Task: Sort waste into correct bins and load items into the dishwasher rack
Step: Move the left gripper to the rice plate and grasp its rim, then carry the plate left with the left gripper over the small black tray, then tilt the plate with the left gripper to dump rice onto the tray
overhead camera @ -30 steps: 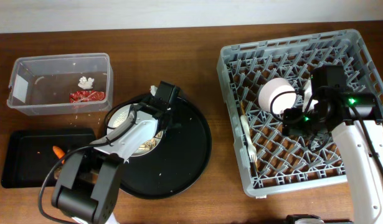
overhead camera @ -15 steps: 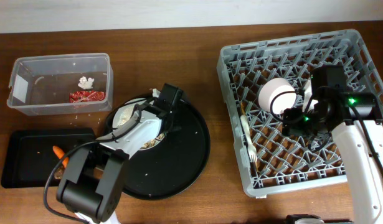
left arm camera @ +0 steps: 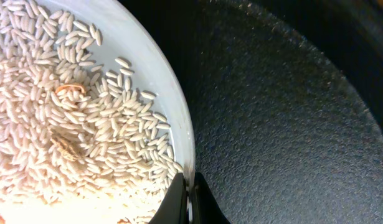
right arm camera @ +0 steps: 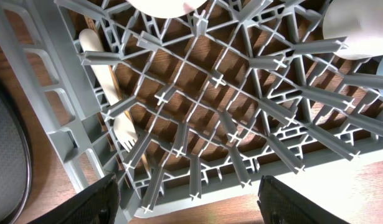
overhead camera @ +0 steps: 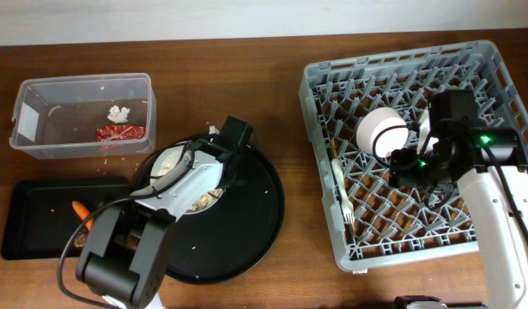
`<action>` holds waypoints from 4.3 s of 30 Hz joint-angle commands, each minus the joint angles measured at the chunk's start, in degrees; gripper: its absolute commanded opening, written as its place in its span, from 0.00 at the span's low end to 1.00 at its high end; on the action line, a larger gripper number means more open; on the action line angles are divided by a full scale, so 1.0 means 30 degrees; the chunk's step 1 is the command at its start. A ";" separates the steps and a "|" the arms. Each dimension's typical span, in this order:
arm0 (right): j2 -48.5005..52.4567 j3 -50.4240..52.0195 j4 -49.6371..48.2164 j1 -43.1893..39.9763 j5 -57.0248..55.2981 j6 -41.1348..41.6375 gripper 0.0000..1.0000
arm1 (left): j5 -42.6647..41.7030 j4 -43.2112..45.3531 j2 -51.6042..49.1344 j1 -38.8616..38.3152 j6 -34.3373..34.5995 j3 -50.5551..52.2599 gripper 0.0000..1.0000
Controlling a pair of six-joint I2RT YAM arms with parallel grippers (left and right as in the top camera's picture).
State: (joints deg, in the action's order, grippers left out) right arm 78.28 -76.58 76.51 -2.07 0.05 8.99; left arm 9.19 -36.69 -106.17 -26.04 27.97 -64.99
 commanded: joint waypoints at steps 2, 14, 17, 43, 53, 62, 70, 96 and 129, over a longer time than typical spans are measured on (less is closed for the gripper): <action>0.0080 0.0102 0.0000 -0.0087 0.0131 0.0007 0.75 | 0.0845 -0.1632 0.1851 -0.0022 -0.0211 0.0335 0.00; 0.0080 0.0102 0.0007 -0.0087 0.0131 0.0007 0.75 | 0.0903 -0.3694 0.5158 0.0219 -0.0627 0.0321 0.01; 0.0080 0.0102 0.0007 -0.0087 0.0131 0.0007 0.75 | 0.0882 -0.4182 0.5923 0.0882 -0.0627 0.0321 0.00; 0.0080 0.0102 0.0022 -0.0087 0.0124 0.0000 0.74 | -0.5705 -0.3825 0.9573 1.2794 -0.4962 0.0087 0.00; 0.0080 0.0102 0.0036 -0.0087 0.0124 0.0000 0.75 | -1.2641 -0.3198 0.9573 1.7449 -0.5872 0.0095 0.00; 0.0080 0.0102 0.0073 -0.0087 0.0124 0.0000 0.75 | -1.7187 -0.3191 0.9573 1.9569 -0.6244 0.0561 0.00; 0.0080 0.0102 0.0073 -0.0087 0.0117 0.0000 0.75 | -1.9387 -0.3198 0.9544 2.1857 -0.7089 0.1180 0.00; 0.0080 0.0102 -0.0007 -0.0087 0.0109 0.0000 0.75 | -2.6483 -0.3286 0.9544 2.5704 -0.8342 0.2353 0.00; 0.0080 0.0102 -0.0051 -0.0087 0.0117 0.0000 0.75 | -2.7467 -0.3803 0.9282 2.8837 -0.7431 0.2353 0.00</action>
State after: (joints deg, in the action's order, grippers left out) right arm 78.30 -76.58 76.34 -2.07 0.05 9.04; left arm -73.58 -49.98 -78.63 60.10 5.89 -58.00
